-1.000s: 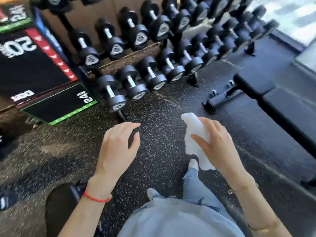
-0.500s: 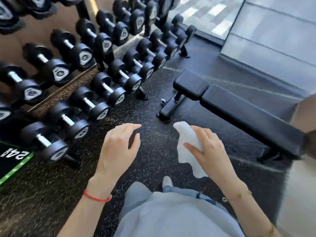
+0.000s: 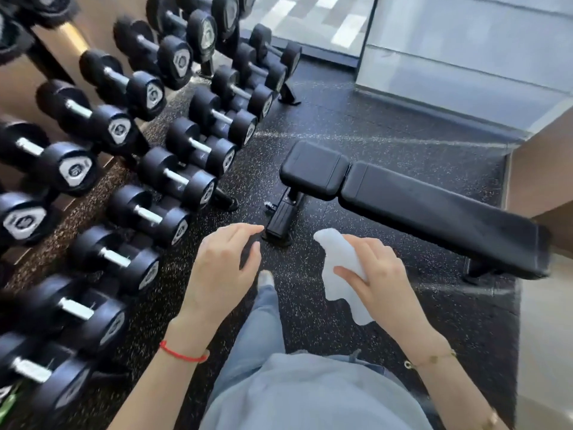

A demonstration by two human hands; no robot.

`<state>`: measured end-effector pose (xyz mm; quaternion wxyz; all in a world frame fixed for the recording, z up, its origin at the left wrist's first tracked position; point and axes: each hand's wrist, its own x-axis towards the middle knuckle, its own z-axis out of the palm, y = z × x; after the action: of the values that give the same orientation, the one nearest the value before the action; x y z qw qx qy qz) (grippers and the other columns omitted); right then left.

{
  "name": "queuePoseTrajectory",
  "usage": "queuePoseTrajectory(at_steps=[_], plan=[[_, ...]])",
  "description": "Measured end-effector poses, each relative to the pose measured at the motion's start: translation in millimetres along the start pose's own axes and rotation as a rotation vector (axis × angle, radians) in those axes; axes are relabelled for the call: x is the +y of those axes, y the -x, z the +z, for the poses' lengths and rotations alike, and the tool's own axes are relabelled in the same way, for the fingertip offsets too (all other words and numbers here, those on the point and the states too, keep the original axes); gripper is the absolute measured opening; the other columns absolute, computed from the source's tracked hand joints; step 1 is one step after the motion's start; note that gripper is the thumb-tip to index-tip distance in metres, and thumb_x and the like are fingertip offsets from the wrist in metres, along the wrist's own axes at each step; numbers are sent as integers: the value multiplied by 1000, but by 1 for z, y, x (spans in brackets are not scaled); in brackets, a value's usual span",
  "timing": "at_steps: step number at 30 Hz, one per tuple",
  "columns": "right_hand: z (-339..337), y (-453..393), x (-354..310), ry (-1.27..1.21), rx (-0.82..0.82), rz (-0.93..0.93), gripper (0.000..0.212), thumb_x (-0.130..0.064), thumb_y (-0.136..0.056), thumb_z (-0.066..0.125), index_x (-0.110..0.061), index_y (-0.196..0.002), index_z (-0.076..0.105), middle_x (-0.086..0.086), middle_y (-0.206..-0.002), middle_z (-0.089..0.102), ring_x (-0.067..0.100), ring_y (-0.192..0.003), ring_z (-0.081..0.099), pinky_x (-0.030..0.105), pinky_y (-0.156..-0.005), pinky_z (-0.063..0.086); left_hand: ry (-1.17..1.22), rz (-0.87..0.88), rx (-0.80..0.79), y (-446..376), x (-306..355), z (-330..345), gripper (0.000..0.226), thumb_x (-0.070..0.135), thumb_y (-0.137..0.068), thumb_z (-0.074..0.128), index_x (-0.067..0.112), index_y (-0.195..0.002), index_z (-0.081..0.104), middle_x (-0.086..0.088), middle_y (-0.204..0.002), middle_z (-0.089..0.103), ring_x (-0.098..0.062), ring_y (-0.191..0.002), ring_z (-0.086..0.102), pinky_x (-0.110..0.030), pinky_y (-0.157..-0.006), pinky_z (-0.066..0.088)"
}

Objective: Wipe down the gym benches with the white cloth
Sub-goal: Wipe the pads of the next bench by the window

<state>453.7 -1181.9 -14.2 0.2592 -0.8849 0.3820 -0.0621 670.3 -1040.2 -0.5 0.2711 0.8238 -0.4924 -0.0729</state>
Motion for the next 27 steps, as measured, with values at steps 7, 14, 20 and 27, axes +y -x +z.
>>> queuePoseTrajectory(at_steps=[7,14,20,27], plan=[[11,-123,-24,-7,80,113,60,-56,-92,41,-22,-140,51,1,-123,57,25,-105,53,43,-89,43,-11,190,-39,-148,-52,-11,26,13,-92,61,15,-118,66,4,-114,67,-14,-109,61,-39,-99,49],[8,-227,-15,-4,131,206,60,-56,-91,42,-22,-140,52,0,-125,56,25,-110,52,42,-90,41,-31,320,-95,-284,-85,7,25,12,-92,59,16,-116,65,3,-114,66,-15,-109,60,-31,-100,44],[20,-319,36,34,120,255,54,-48,-94,58,-21,-141,52,2,-127,57,26,-111,52,41,-91,41,-8,336,-109,-380,-104,76,26,10,-92,57,13,-116,65,0,-113,66,-19,-108,60,-37,-98,47],[72,-429,126,115,86,230,53,-47,-93,60,-21,-139,55,2,-131,57,29,-114,54,41,-91,44,-15,286,-154,-463,-151,202,30,9,-92,56,14,-120,64,0,-116,65,-19,-112,59,-37,-100,46]])
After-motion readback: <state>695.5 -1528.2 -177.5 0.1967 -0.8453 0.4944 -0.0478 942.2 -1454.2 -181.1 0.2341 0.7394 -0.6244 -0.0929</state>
